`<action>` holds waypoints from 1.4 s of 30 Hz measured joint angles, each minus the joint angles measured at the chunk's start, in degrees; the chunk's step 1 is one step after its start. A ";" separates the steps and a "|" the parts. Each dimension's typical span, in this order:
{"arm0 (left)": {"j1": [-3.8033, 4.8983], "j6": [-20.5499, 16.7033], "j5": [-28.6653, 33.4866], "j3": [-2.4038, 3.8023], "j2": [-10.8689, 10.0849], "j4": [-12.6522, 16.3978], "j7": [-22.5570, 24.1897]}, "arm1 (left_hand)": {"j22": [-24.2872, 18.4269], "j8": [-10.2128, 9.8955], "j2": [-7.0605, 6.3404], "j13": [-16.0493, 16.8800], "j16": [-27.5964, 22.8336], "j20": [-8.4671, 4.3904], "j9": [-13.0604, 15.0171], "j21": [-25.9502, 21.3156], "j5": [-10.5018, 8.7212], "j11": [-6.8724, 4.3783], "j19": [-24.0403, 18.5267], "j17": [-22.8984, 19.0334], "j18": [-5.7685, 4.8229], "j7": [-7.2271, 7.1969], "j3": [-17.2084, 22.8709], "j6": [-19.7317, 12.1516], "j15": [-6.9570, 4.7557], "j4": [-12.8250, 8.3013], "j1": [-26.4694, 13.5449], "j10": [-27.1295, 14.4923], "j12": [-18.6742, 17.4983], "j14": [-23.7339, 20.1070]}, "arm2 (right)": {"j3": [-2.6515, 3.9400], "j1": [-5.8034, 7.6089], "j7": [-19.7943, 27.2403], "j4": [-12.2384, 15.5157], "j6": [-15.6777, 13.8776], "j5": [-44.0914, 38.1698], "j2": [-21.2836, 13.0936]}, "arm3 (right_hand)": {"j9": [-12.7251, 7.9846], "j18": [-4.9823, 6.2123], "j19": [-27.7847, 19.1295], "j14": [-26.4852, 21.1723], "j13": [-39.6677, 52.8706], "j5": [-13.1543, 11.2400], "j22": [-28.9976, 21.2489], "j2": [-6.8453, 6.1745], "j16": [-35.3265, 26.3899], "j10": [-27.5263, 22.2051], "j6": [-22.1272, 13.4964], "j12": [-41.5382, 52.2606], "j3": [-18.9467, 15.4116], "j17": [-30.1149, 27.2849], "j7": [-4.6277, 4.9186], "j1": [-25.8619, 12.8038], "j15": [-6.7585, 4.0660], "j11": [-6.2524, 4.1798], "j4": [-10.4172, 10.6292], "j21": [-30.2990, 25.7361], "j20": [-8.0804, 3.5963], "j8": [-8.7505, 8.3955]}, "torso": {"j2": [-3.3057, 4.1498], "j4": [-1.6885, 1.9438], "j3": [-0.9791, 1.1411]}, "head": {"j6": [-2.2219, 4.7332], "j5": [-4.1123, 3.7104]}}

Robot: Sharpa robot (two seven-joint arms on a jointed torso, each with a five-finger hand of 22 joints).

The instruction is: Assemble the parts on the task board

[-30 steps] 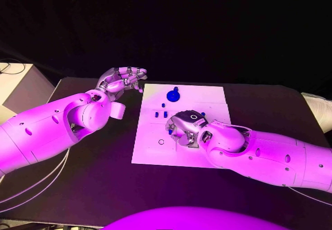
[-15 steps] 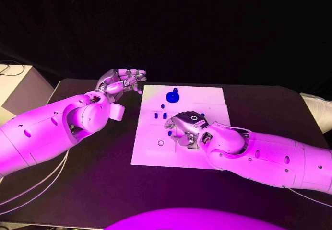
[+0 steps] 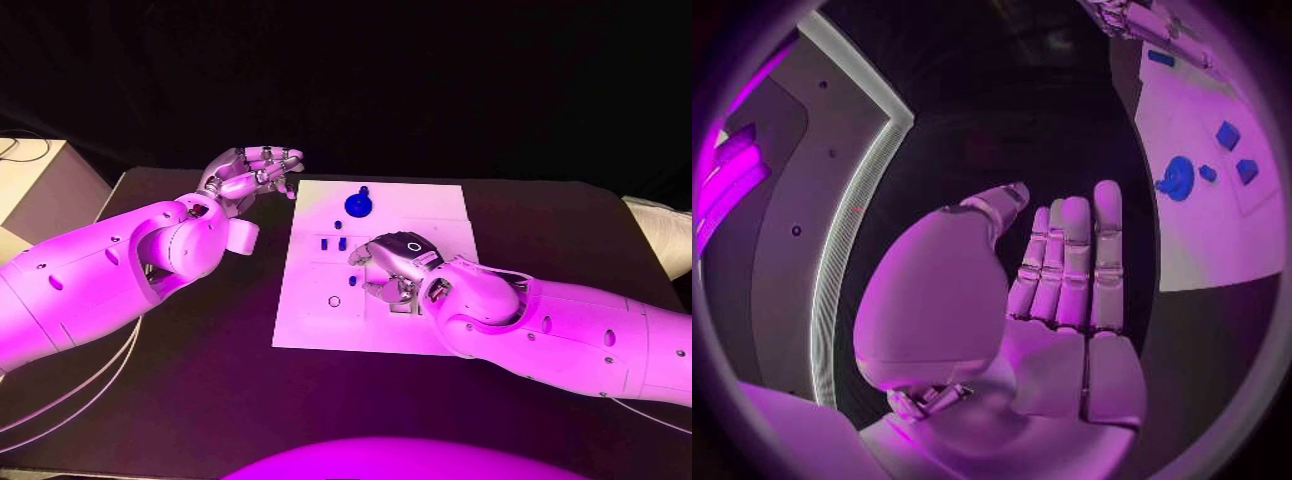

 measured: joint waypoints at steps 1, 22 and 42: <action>0.00 0.00 0.00 0.00 0.02 -0.01 0.00 | 0.00 0.00 0.00 0.00 0.00 0.00 0.00 0.00 0.00 0.00 0.00 0.00 0.00 0.00 0.00 0.00 0.00 0.00 0.00 0.00 0.00 0.00 | 0.07 0.06 0.00 0.47 -0.18 0.10 -0.55 | -0.09 0.00 0.00 0.00 0.00 0.04 0.08 0.00 0.00 0.59 0.00 0.20 -0.08 -0.11 0.00 0.00 0.00 -0.05 0.09 0.00 0.00 0.00 | -0.01 0.00 0.00 | 0.09 -0.04; -0.05 0.03 0.02 -0.02 0.17 -0.44 -0.02 | -0.04 0.00 0.31 0.01 -0.23 0.00 0.00 0.00 0.00 0.00 0.00 0.00 0.00 0.00 0.00 0.00 0.00 0.00 0.31 0.00 0.01 0.00 | 1.32 8.26 2.37 0.97 4.23 8.66 -11.88 | -2.04 -0.06 0.95 0.11 -0.01 -0.45 1.66 -1.56 1.61 4.48 2.25 0.19 -5.66 1.54 -1.24 0.62 -0.54 -0.78 5.33 0.14 -0.52 -0.16 | -0.25 -0.77 0.21 | 2.22 -1.80; -0.21 0.07 0.03 -0.03 0.19 -0.45 -0.04 | -0.04 0.00 0.31 -0.03 -0.23 0.00 0.00 0.00 0.00 0.00 0.00 0.00 -0.01 0.00 0.00 0.00 0.00 0.00 0.31 0.00 0.01 0.00 | 0.97 8.00 2.66 -2.87 10.18 8.00 -8.71 | -2.56 -0.11 1.58 0.11 0.14 -0.45 3.01 0.13 1.66 6.01 4.00 0.65 -7.93 0.83 -1.36 4.25 -0.53 -1.17 8.68 0.76 -0.75 0.08 | -0.25 -0.66 0.13 | 2.00 -1.96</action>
